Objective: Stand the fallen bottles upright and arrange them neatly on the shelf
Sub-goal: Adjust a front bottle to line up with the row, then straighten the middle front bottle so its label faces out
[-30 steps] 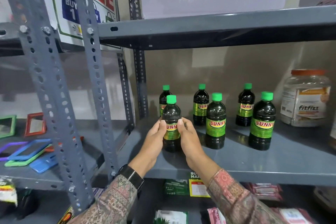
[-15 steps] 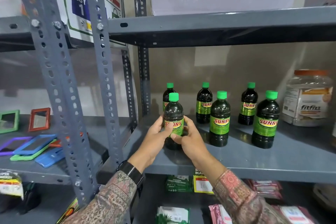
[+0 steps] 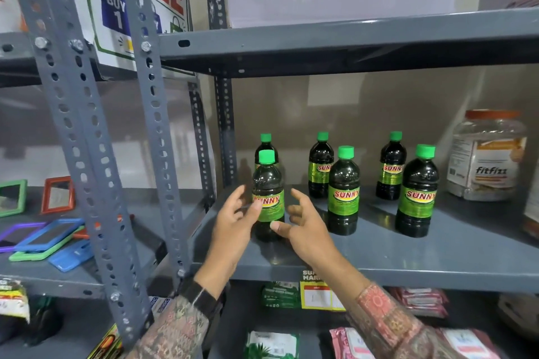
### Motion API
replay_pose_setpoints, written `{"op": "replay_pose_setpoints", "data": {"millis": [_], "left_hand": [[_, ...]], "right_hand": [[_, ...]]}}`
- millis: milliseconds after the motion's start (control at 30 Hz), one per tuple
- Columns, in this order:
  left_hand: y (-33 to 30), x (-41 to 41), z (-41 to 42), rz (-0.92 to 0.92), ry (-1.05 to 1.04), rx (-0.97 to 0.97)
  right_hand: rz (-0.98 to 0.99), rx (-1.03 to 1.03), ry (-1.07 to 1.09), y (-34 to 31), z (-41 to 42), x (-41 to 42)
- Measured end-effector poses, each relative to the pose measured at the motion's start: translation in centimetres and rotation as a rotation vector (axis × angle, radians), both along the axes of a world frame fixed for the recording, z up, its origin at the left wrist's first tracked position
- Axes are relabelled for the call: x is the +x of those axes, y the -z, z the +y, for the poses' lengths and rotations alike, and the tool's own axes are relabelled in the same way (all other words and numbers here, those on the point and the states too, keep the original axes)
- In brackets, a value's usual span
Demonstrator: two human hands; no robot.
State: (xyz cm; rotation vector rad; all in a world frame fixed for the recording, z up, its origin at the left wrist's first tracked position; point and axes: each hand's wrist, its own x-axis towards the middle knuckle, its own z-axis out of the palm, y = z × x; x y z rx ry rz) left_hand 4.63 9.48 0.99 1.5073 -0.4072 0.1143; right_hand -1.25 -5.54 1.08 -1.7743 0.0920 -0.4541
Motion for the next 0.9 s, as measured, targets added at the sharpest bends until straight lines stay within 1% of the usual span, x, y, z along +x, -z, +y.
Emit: {"op": "replay_pose_setpoints", "data": {"millis": [33, 67, 100, 167, 233, 300, 333, 400, 500, 600, 767, 900], "left_hand": [[0.6, -0.5, 0.3, -0.048, -0.137, -0.016], [1.3, -1.4, 1.2, -0.128, -0.231, -0.016], [1.3, -2.4, -1.1, -0.205, -0.247, -0.002], [1.1, -3.9, -1.9, -0.269, -0.177, 0.055], [-0.1, -4.7, -4.8, -0.251, -0.018, 0.121], [-1.8, -4.6, -7.8, -0.235, 0.086, 0.169], [-2.6, -4.5, -9.6, -0.222, 0.121, 0.192], [-3.8, -3.6, -12.2, -0.178, 0.189, 0.229], [-4.3, -1.6, -14.3, -0.074, 0.32, 0.197], [-3.7, -0.2, -15.2, -0.05, 0.362, 0.186], [-2.6, 0.2, -15.4, -0.005, 0.384, 0.133], [-2.4, 0.0, -14.8, -0.004, 0.379, 0.136]], "right_hand": [[-0.01, -0.025, 0.006, 0.0, -0.4, -1.0], [-0.038, -0.049, 0.021, 0.4, -0.6, -2.0], [-0.078, -0.079, 0.071, 0.7, -3.7, -3.5], [-0.152, -0.077, 0.147, 1.0, -5.8, -5.5], [-0.228, -0.091, 0.307, 1.1, -8.6, -6.4], [-0.231, -0.111, 0.401, 0.9, -11.2, -6.0], [-0.193, -0.122, 0.396, 0.7, -12.5, -5.6], [-0.077, -0.136, 0.303, 0.3, -14.2, -4.3], [0.032, -0.133, 0.139, 0.1, -15.5, -2.5], [0.037, -0.117, 0.052, 0.2, -16.1, -1.3], [-0.024, -0.089, 0.037, 0.7, -15.6, -0.6], [-0.049, -0.082, 0.051, 1.0, -15.3, -0.7]]}}
